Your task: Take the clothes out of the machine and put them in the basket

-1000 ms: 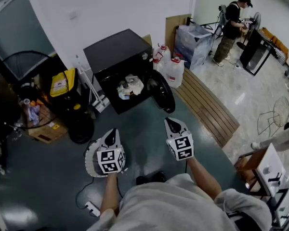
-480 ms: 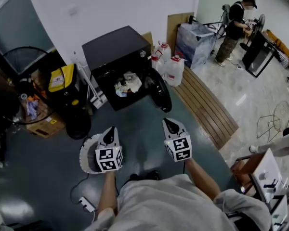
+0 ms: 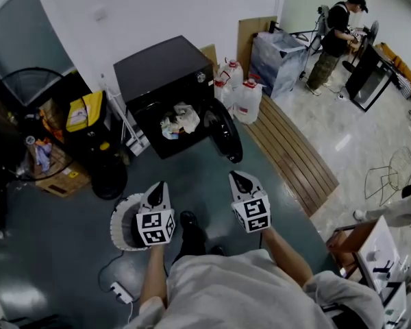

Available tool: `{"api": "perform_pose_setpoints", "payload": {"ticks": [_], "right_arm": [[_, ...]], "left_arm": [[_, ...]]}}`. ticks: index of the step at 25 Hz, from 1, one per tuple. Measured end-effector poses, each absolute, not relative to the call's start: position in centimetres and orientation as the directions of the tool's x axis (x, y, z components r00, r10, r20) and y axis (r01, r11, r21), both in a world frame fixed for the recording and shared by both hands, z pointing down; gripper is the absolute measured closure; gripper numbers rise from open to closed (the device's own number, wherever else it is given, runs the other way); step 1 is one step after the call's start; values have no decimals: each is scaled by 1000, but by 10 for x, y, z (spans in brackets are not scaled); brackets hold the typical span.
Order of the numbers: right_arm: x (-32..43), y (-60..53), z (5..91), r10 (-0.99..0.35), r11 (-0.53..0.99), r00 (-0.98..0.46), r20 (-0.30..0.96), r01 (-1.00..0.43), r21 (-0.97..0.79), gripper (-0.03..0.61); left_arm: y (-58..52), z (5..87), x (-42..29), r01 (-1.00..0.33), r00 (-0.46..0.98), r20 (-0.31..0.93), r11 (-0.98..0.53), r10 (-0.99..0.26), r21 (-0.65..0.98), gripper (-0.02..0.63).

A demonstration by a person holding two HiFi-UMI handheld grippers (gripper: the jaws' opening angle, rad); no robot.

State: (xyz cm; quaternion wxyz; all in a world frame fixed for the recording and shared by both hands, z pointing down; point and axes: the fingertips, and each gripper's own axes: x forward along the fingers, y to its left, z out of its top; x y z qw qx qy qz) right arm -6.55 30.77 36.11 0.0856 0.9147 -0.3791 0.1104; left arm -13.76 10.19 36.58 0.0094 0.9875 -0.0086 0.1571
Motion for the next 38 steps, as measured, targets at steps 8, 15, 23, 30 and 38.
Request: {"api": "perform_pose_setpoints", "payload": {"ticks": [8,15,23,30,38], "right_arm": [[-24,286,363,-664,-702,697,269,-706,94,557],[42,246,362,-637,-722,719,279,-683,113,557],[133,182,345,-602,-746,748,279,-652,138,557],[202,123,344,-604,-740,750,271,-654,159,556],[264,74,359,-622,-722,725,297,-678,141,555]], "left_arm": [[77,373,-87,-10,953,301,-999,3,43,595],[41,380,-11,37,953,299,-997,54,64,595],[-24,363,95,90,955,277,-993,106,71,595],[-79,361,167,106,956,267,-992,120,67,595],[-124,379,222,90,946,304,-993,109,75,595]]}}
